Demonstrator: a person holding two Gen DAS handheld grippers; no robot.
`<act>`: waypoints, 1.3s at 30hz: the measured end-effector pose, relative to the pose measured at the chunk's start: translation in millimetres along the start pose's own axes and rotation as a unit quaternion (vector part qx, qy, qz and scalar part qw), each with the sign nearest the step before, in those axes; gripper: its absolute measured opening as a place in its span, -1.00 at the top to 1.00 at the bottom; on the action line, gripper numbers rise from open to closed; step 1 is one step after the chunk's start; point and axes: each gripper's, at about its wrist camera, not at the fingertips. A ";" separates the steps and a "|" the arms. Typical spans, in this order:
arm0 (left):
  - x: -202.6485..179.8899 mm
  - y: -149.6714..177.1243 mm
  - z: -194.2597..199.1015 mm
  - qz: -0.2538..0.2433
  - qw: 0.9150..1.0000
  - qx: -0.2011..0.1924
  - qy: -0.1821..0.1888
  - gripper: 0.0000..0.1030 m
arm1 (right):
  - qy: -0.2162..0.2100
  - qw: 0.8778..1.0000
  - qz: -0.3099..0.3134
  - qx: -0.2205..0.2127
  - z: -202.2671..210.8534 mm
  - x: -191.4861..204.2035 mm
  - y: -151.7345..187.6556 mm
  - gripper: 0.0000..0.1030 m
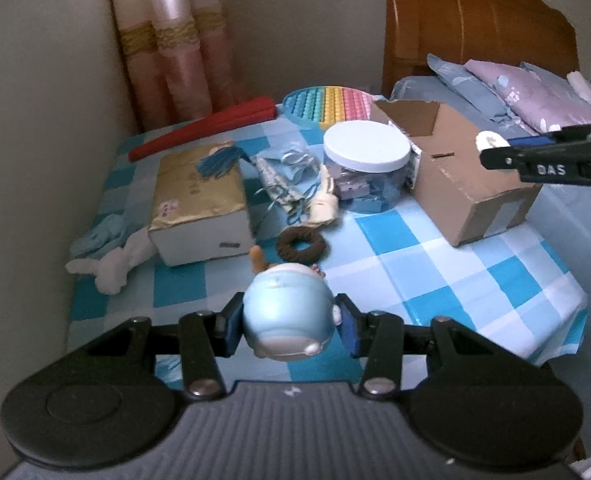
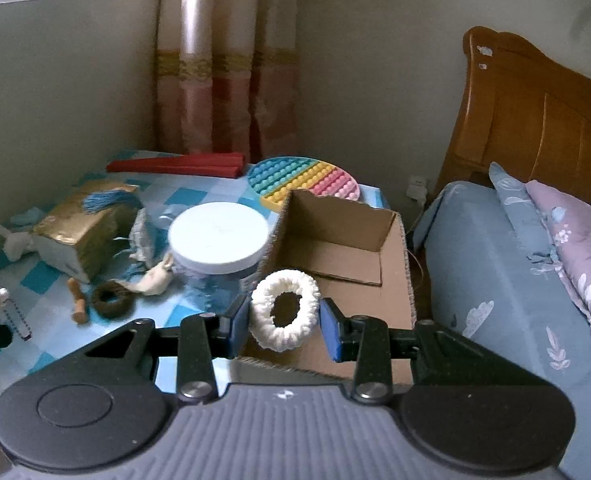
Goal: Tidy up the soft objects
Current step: 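Carry ring and blue toy into the cardboard box and open both grippers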
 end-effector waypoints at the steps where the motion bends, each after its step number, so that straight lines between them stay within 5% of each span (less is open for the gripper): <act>1: -1.8 -1.6 -0.6 -0.002 1.000 0.000 0.000 0.10 | -0.002 1.000 -0.003 0.005 -4.6 -2.4 -0.6 0.15; 9: -20.6 -28.7 -13.3 -0.026 1.000 -0.002 0.006 0.10 | -0.020 1.000 -0.021 0.007 -12.1 -9.6 4.6 -0.52; 22: -82.9 -110.5 -42.3 -0.094 0.991 -0.024 0.087 0.10 | -0.020 0.998 -0.060 -0.004 10.5 -17.7 28.5 -0.93; 34: -143.7 -146.9 -93.3 -0.118 0.984 0.006 0.132 0.08 | -0.008 0.998 -0.066 -0.012 16.5 -19.9 39.2 -0.98; 35: -145.3 -147.6 -95.6 -0.115 0.984 0.005 0.133 0.03 | -0.009 0.998 -0.067 -0.011 16.5 -20.1 40.4 -0.98; 38: -148.7 -149.5 -99.9 -0.114 0.984 0.000 0.140 -0.78 | -0.013 0.998 -0.067 -0.008 15.8 -19.4 42.9 -1.00; 39: -149.0 -148.6 -97.9 -0.114 0.984 -0.009 0.137 -0.83 | -0.013 0.998 -0.067 -0.007 15.5 -19.0 43.4 -1.00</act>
Point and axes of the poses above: each gripper's, at about its wrist camera, not at the fingertips, and z roughly against the way its jaws point, x to its left, y to its underside, and after that the axes turned 4 degrees about -y, right-handed
